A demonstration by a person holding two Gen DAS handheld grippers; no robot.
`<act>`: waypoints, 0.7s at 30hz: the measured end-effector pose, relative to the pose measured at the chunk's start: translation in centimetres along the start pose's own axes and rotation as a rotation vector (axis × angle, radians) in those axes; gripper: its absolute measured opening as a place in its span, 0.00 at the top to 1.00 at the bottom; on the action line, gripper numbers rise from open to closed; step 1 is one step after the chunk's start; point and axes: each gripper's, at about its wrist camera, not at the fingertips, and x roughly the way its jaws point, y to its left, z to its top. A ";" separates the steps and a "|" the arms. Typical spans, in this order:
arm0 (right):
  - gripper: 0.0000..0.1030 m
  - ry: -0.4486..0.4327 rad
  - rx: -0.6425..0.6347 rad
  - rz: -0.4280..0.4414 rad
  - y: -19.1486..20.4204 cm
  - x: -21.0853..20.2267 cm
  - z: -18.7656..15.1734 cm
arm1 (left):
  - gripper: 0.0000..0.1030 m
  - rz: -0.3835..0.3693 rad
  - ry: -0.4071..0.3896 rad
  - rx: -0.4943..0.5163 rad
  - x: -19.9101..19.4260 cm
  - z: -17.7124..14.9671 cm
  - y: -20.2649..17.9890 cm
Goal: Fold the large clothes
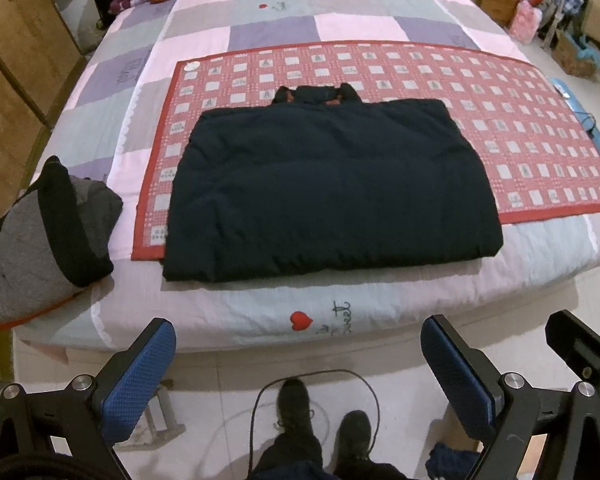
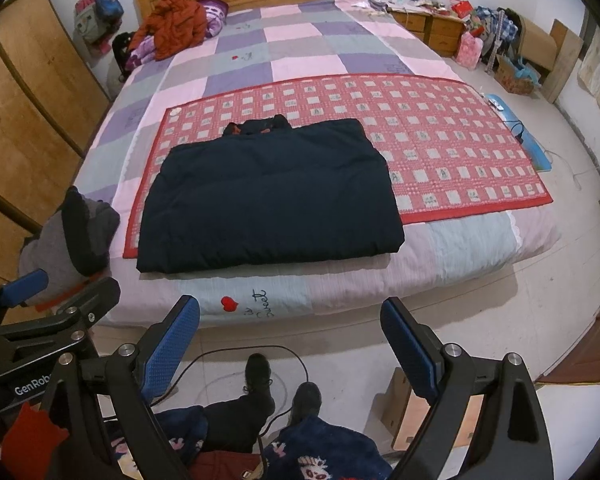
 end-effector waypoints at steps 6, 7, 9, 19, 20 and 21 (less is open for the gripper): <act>0.09 -0.003 0.000 0.001 0.4 0.0 -0.2 | 0.02 0.000 -0.001 0.002 0.1 -0.1 0.1; 0.09 -0.005 -0.003 0.001 0.3 -0.1 -0.3 | 0.02 0.000 -0.002 0.002 0.0 -0.1 0.1; 0.09 -0.006 -0.006 0.000 1.0 -0.1 -0.7 | 0.02 0.001 -0.002 0.003 0.1 -0.2 0.1; 0.09 -0.006 -0.005 0.001 0.9 -0.2 -0.6 | 0.02 0.000 -0.004 0.006 0.0 -0.3 0.3; 0.09 -0.007 -0.005 0.001 0.9 -0.2 -0.7 | 0.02 0.000 -0.005 0.005 0.0 -0.3 0.3; 0.09 -0.008 -0.005 0.001 0.8 -0.2 -0.6 | 0.02 -0.001 -0.006 0.004 0.0 -0.3 0.3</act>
